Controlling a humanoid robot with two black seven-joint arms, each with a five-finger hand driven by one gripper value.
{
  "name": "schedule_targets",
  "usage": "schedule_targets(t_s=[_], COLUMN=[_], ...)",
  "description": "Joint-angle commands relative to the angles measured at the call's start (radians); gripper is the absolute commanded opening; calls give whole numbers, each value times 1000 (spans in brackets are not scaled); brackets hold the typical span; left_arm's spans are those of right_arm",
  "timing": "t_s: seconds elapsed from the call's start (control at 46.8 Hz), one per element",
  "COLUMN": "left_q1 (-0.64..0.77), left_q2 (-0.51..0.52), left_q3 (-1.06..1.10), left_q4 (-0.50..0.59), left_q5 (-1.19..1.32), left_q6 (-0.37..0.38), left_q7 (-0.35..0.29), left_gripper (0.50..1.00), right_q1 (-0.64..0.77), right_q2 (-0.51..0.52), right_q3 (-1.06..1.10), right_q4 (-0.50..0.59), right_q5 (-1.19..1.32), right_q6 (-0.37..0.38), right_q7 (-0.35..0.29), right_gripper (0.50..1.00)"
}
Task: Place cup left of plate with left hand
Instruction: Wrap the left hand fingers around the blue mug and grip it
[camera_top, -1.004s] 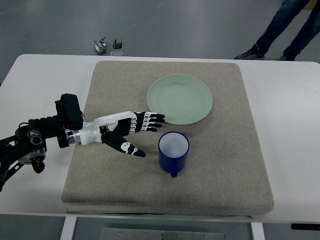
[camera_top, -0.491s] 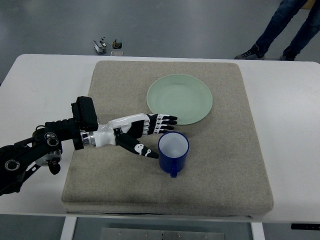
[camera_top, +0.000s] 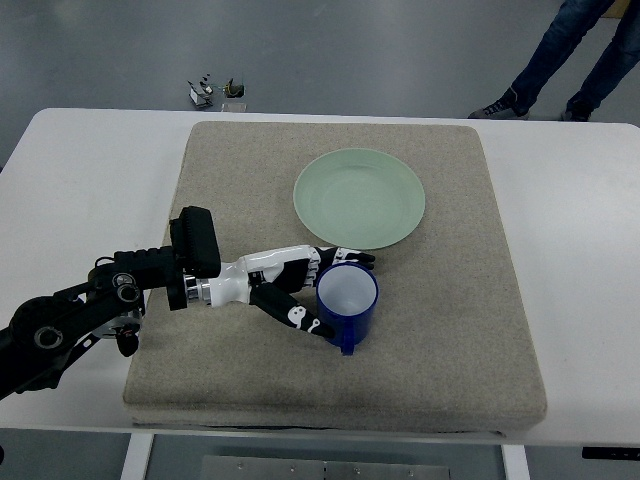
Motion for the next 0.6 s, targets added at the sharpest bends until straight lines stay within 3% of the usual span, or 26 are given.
schedule_targets(t_s=[0.0, 0.577], left_q1=[-2, -10], left_q2=[-3, -20], left_q3=[4, 6], left_q4=[0, 15], left_q5=[0, 21], left_q6=[0, 0], left_q7=[0, 1], left_gripper=[999, 984], right_q1=[0, 0], right_q2=[0, 0], right_q3=[0, 0], right_q4=[0, 0], right_q5=[0, 0], right_q6=[0, 0], right_q7=[0, 0], right_gripper=[934, 934])
